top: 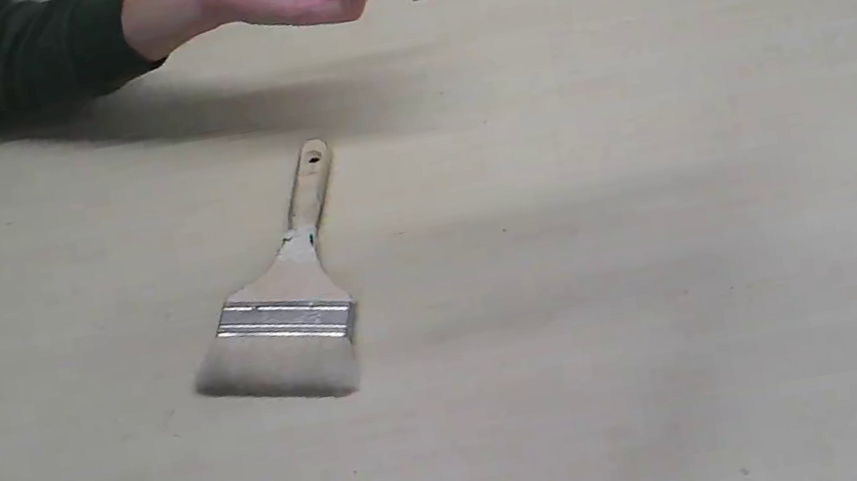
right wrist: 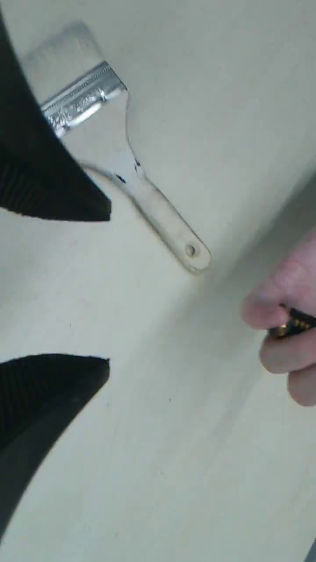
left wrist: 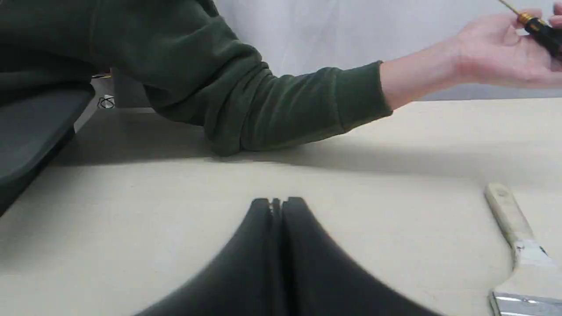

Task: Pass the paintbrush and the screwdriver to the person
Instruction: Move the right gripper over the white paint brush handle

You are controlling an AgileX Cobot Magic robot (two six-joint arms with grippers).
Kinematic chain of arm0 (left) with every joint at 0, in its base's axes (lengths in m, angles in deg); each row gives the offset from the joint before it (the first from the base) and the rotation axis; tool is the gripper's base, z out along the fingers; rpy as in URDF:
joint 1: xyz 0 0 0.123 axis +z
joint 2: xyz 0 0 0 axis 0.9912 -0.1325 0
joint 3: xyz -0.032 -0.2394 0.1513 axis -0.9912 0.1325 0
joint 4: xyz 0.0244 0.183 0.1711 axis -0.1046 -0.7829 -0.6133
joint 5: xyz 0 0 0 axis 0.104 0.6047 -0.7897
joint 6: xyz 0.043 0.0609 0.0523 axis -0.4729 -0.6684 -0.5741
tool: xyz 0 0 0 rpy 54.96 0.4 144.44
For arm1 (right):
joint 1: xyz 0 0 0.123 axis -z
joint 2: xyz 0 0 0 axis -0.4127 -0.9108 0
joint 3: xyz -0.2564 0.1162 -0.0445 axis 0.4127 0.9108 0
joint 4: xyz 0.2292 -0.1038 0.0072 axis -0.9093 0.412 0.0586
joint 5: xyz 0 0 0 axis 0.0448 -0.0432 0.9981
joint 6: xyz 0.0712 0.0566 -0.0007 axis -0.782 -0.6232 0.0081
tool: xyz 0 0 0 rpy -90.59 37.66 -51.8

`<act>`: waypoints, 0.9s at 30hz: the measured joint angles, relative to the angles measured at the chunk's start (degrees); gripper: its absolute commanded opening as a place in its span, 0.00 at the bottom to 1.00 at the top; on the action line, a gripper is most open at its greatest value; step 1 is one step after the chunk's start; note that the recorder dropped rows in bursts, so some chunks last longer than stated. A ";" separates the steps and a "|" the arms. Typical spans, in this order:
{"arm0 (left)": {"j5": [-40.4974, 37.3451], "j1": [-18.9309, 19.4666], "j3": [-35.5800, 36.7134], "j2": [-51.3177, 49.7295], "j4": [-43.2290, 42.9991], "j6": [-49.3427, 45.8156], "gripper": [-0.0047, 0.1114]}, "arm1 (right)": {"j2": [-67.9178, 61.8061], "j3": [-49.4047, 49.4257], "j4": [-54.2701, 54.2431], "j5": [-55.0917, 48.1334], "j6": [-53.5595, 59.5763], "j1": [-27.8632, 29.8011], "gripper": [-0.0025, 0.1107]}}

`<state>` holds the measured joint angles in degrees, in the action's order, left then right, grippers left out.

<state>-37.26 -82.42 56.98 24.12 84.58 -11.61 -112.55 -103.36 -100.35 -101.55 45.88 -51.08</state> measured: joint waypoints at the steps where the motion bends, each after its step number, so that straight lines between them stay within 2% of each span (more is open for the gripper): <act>1: 0.00 0.00 0.00 0.00 0.00 0.00 0.04 | 1.58 2.62 -0.37 1.79 0.13 -0.91 0.45; 5: 0.00 0.00 0.00 0.00 0.00 0.00 0.04 | 7.38 14.23 -1.96 10.77 0.62 -4.31 0.45; 11: 0.00 0.00 0.00 0.00 0.00 0.00 0.04 | 8.20 21.91 -2.72 17.88 0.40 -7.06 0.45; 19: 0.00 0.00 0.00 0.00 0.00 0.00 0.04 | 3.14 21.03 -3.73 19.00 -0.58 -7.28 0.45; 27: 0.00 0.00 0.00 0.00 0.00 0.00 0.04 | -4.65 14.43 -8.39 17.25 1.65 -7.28 0.47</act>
<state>-37.26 -82.42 56.98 24.12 84.58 -11.61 -117.20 -88.93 -108.74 -84.30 47.53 -58.36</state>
